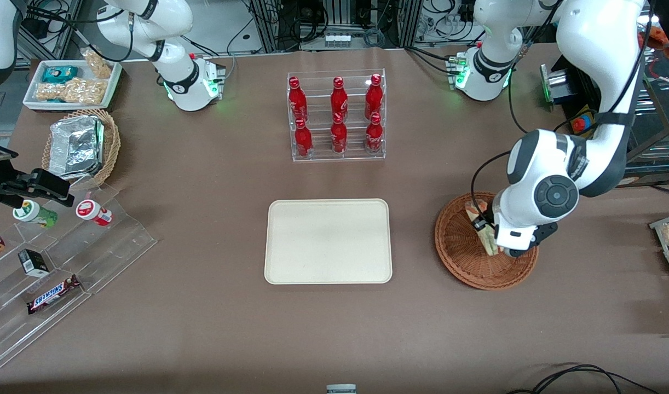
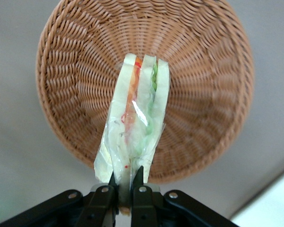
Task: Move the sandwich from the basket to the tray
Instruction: 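Carry the sandwich with the left gripper over the cream tray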
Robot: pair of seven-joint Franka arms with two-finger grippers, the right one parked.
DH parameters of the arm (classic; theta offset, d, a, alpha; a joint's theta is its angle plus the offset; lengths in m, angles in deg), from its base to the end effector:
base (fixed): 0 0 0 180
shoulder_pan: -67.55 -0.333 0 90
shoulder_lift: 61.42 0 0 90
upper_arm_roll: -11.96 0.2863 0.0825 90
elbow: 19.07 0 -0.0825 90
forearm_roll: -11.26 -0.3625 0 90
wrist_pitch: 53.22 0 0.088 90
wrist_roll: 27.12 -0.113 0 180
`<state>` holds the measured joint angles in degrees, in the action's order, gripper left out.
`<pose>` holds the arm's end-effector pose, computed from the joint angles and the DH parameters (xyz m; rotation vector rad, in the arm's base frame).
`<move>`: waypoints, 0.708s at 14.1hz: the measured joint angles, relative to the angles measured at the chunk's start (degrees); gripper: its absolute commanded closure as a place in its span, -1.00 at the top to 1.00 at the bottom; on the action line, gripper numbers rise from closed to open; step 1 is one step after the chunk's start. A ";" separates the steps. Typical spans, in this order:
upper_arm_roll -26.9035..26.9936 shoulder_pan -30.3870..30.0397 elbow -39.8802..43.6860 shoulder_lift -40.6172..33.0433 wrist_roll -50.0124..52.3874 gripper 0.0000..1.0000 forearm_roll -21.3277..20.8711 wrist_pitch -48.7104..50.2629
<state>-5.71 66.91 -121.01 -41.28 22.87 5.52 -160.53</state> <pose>0.5631 -0.1536 0.3275 -2.8971 -0.8001 0.3139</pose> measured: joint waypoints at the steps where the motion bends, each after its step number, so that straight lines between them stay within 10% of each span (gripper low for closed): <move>1: -0.14 1.83 1.22 -0.31 0.02 -0.88 -0.01 1.21; 10: -0.43 25.48 10.15 10.06 1.27 -0.82 -3.74 -2.11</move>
<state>-6.14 92.39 -110.86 -31.22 24.14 1.79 -162.63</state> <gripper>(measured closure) 0.881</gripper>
